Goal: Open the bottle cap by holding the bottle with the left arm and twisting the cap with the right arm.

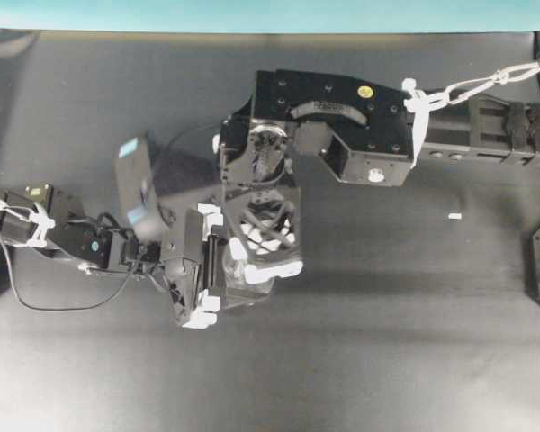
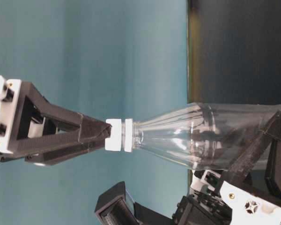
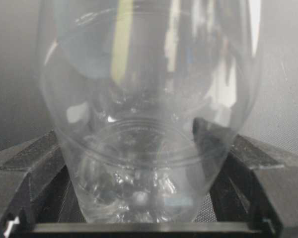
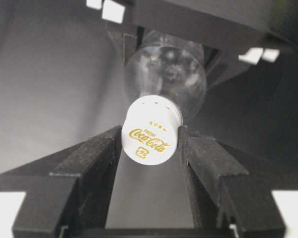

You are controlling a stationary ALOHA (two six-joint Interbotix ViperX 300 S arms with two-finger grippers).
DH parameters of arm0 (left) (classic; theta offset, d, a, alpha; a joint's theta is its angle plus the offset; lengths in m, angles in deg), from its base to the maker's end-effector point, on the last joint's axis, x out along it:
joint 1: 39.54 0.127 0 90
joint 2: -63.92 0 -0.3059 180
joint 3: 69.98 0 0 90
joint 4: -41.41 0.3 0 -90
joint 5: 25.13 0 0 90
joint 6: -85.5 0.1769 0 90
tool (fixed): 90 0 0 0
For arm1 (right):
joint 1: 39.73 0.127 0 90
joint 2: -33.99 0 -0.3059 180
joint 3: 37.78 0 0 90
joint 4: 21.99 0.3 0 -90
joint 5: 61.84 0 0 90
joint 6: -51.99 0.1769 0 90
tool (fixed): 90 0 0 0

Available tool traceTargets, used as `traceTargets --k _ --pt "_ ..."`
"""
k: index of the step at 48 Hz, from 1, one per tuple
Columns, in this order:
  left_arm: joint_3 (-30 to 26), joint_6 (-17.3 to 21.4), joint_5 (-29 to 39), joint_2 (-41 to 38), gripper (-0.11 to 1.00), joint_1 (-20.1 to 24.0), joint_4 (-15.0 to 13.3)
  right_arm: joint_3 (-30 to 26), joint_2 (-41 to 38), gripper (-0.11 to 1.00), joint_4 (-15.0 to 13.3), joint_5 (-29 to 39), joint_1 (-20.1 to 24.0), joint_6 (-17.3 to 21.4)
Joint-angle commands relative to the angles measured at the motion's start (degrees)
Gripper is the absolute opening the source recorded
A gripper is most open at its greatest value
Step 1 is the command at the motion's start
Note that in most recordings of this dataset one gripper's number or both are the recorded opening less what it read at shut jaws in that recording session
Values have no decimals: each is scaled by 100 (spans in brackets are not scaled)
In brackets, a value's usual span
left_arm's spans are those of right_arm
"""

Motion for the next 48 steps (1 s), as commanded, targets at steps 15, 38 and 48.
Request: traceTargets --k 15,38,48 --pt "-18 -44 18 -35 82 -26 18 105 105 38 -448 -352 316 -1652" --pt "-35 -53 18 -44 82 -88 18 114 211 38 -624 -299 352 -1266" --pt "-9 -53 18 -35 82 -97 18 141 272 38 -624 -334 387 -1222"
